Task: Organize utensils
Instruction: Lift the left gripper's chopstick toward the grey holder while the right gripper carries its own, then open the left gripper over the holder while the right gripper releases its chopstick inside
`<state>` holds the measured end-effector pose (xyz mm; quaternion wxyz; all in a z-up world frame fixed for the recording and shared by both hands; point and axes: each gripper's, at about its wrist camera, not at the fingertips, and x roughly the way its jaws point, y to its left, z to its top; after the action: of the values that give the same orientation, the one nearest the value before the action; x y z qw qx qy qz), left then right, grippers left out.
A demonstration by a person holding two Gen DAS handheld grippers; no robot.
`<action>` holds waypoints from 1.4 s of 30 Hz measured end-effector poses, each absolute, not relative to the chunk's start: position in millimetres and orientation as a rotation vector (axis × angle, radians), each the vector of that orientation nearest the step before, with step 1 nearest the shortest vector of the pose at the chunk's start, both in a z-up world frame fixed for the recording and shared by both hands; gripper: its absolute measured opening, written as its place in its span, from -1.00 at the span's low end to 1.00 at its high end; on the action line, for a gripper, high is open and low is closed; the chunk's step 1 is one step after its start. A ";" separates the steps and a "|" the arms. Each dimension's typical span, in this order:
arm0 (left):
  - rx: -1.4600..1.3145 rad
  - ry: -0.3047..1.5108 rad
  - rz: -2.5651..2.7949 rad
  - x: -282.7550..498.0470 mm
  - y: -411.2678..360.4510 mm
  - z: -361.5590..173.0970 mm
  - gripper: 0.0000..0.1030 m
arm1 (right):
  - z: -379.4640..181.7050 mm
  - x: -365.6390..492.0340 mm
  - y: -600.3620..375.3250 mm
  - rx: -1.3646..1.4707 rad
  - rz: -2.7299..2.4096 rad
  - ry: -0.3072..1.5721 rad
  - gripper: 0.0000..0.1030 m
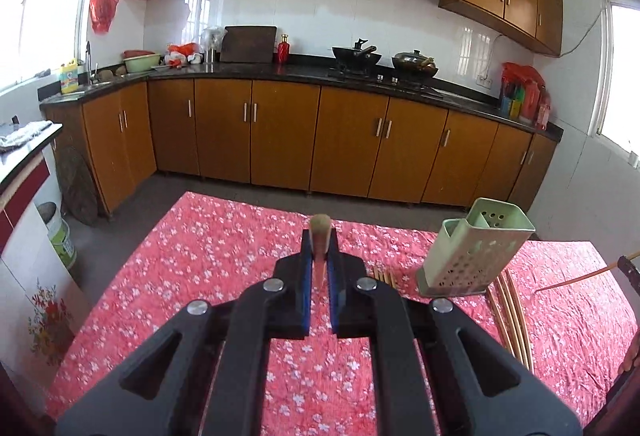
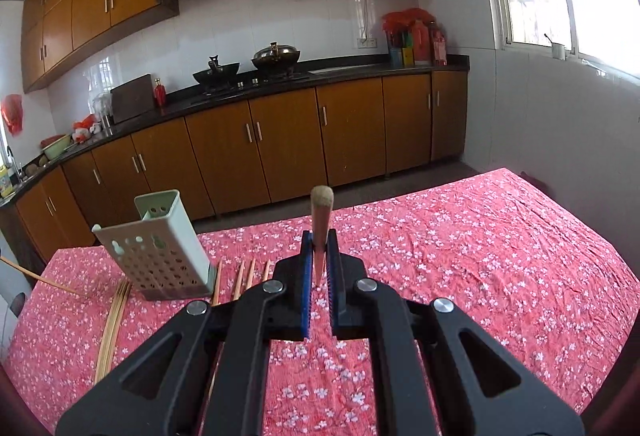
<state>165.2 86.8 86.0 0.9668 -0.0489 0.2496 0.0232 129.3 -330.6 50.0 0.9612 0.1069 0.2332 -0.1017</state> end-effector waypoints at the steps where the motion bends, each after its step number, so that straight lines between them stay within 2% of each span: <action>1: -0.092 0.505 0.049 168.2 86.2 87.6 -0.85 | 51.1 131.2 -331.2 0.214 -0.206 0.470 -0.86; 9: -0.079 0.465 0.058 176.5 80.6 109.7 -0.85 | 81.4 147.6 -332.1 0.208 -0.192 0.412 -0.86; 19: -0.106 0.344 -0.070 183.0 46.3 192.3 -0.85 | 161.4 158.8 -309.3 0.242 -0.087 0.211 -0.86; 25: -0.093 0.296 -0.186 186.9 9.2 229.9 -0.85 | 176.8 172.0 -284.4 0.260 0.018 0.146 -0.86; 34: -0.072 0.379 -0.260 209.1 -32.9 201.6 -0.85 | 163.6 198.6 -259.2 0.244 0.074 0.207 -0.86; 42: -0.092 0.475 -0.276 229.2 -34.4 165.6 -0.85 | 145.3 207.4 -252.4 0.252 0.077 0.273 -0.86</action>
<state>229.2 -34.4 165.6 0.9615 -0.0456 0.2344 -0.1362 207.4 -252.4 145.3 0.9821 0.1253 0.1355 0.0383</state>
